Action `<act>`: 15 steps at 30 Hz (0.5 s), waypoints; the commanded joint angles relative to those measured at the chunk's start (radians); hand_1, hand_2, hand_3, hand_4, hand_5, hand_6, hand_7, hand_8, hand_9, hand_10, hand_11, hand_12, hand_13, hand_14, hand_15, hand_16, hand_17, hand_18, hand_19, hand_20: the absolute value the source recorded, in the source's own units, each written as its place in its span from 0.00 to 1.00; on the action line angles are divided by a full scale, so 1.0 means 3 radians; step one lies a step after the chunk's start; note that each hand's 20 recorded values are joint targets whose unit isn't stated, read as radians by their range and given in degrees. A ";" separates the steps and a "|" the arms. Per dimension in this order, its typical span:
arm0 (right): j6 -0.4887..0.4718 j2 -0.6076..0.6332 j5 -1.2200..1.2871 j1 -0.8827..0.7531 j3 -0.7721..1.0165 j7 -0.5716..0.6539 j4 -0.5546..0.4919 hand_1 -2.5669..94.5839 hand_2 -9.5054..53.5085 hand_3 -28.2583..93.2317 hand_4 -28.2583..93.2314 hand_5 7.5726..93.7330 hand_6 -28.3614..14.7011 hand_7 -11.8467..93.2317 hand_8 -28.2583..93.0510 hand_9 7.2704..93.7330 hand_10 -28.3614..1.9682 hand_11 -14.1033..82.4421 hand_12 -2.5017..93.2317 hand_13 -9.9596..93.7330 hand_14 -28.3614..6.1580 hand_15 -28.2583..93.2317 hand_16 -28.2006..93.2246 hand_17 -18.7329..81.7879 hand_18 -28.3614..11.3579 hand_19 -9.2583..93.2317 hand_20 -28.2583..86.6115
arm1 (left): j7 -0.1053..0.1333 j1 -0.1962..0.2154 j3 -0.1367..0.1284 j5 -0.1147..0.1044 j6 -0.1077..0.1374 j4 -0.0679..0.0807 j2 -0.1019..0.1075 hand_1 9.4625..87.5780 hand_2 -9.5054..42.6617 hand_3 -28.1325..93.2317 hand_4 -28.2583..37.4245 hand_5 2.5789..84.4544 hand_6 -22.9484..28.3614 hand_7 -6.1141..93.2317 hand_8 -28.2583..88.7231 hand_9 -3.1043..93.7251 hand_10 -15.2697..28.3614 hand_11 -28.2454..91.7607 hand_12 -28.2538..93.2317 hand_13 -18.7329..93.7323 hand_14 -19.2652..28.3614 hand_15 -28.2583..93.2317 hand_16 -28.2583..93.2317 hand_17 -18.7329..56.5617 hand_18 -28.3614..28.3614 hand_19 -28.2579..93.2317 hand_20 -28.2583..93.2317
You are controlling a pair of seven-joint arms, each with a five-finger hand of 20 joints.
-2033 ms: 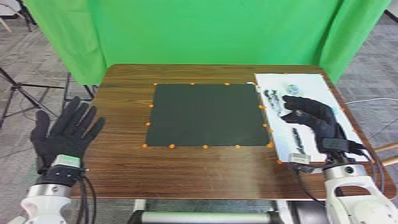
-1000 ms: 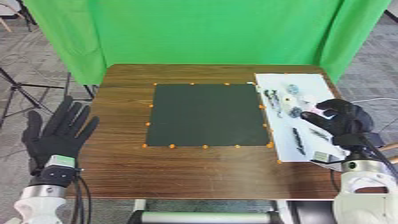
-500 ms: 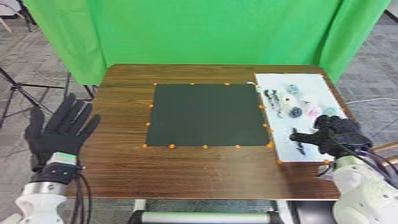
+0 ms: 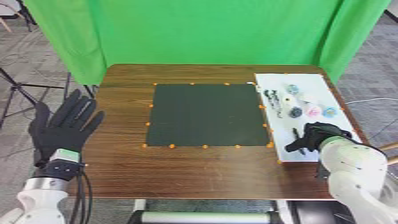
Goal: Arrange flowers
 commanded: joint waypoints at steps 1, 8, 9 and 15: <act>-0.0473 -0.0061 0.0297 0.0335 -0.0312 0.0036 0.0288 0.22 0.04 0.81 0.03 0.69 0.52 0.40 0.18 0.73 0.30 0.49 0.34 0.72 0.35 0.71 0.46 0.53 0.08 0.92 0.56 | -0.0016 -0.0053 0.0002 -0.0010 0.0010 0.0012 0.0013 0.15 0.40 0.79 0.00 0.38 0.56 0.19 0.16 0.33 0.62 0.36 0.30 0.33 0.63 0.44 0.17 0.19 0.73 0.49 0.31; -0.0573 -0.0061 0.0245 0.0596 -0.0783 -0.0059 0.0557 0.28 0.03 0.82 0.04 0.72 0.56 0.46 0.17 0.77 0.35 0.53 0.36 0.75 0.38 0.72 0.48 0.55 0.09 0.95 0.57 | -0.0068 -0.0086 0.0003 0.0012 -0.0010 0.0032 -0.0008 0.15 0.39 0.80 0.00 0.39 0.56 0.19 0.16 0.33 0.62 0.36 0.30 0.33 0.64 0.45 0.17 0.19 0.73 0.49 0.31; -0.0608 -0.0067 0.0230 0.0616 -0.0851 -0.0031 0.0582 0.29 0.05 0.82 0.04 0.72 0.56 0.46 0.17 0.77 0.36 0.53 0.36 0.75 0.38 0.73 0.48 0.55 0.09 0.96 0.57 | -0.0087 -0.0109 0.0012 0.0019 -0.0012 0.0044 -0.0017 0.16 0.39 0.80 0.00 0.39 0.56 0.19 0.16 0.33 0.62 0.36 0.30 0.33 0.64 0.45 0.17 0.19 0.73 0.49 0.31; -0.0605 -0.0103 0.0136 0.0584 -0.1053 -0.0069 0.0698 0.35 0.10 0.84 0.04 0.75 0.58 0.44 0.16 0.81 0.40 0.53 0.35 0.79 0.43 0.72 0.48 0.58 0.10 0.98 0.56 | -0.0112 -0.0120 0.0041 0.0016 -0.0018 0.0050 -0.0046 0.16 0.39 0.80 0.00 0.39 0.57 0.20 0.16 0.34 0.63 0.36 0.31 0.34 0.64 0.45 0.17 0.19 0.74 0.49 0.31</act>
